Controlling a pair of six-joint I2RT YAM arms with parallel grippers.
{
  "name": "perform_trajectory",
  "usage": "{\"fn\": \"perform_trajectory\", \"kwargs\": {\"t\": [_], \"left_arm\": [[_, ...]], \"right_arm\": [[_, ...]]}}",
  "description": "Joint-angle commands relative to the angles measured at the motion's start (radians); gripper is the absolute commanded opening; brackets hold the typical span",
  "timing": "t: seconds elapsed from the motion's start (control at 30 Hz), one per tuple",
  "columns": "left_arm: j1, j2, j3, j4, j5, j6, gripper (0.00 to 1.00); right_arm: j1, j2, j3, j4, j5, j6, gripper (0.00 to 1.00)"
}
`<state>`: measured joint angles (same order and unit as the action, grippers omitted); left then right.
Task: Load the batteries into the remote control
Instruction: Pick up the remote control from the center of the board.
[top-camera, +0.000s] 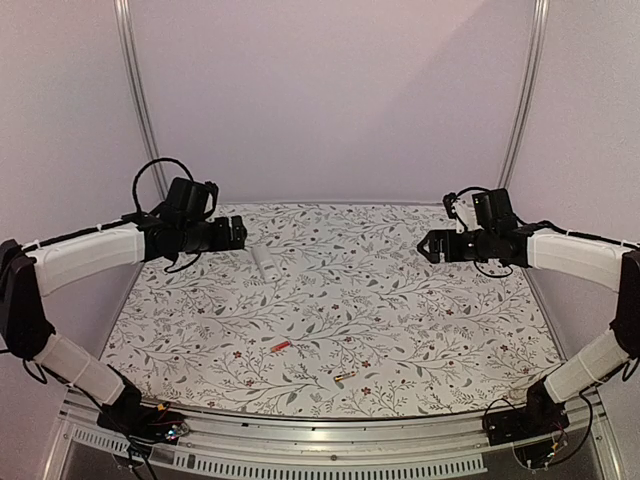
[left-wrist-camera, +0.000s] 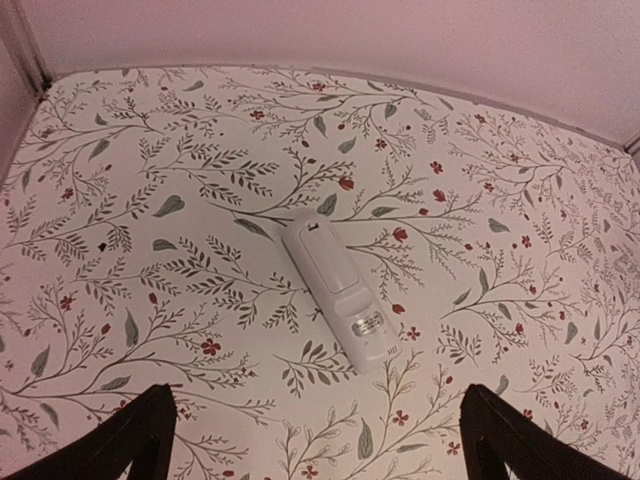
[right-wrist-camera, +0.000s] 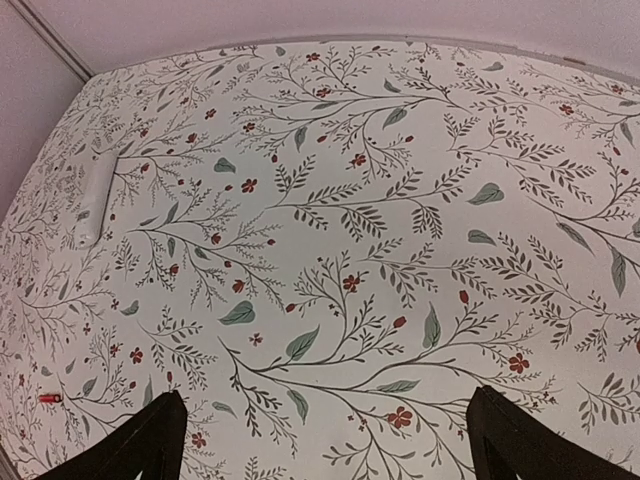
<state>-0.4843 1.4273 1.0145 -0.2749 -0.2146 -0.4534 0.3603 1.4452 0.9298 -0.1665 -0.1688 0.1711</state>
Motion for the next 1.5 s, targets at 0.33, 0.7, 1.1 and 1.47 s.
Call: {"fn": "perform_trajectory", "kwargs": {"t": [0.33, 0.7, 1.1, 1.47], "left_arm": [[-0.018, 0.145, 0.060, -0.054, -0.058, -0.056, 0.99], [-0.033, 0.337, 0.143, -0.067, -0.066, -0.162, 0.98], [-0.092, 0.593, 0.351, -0.089, -0.058, -0.158, 0.92], [-0.112, 0.746, 0.492, -0.196, -0.124, -0.182, 0.82]], "right_arm": [[0.009, -0.001, 0.000, 0.011, -0.013, -0.004, 0.99], [0.009, -0.001, -0.005, 0.012, -0.024, 0.011, 0.99], [0.008, 0.016, -0.011, 0.013, -0.016, 0.013, 0.99], [0.008, 0.021, -0.015, 0.015, -0.020, 0.018, 0.99]]}}
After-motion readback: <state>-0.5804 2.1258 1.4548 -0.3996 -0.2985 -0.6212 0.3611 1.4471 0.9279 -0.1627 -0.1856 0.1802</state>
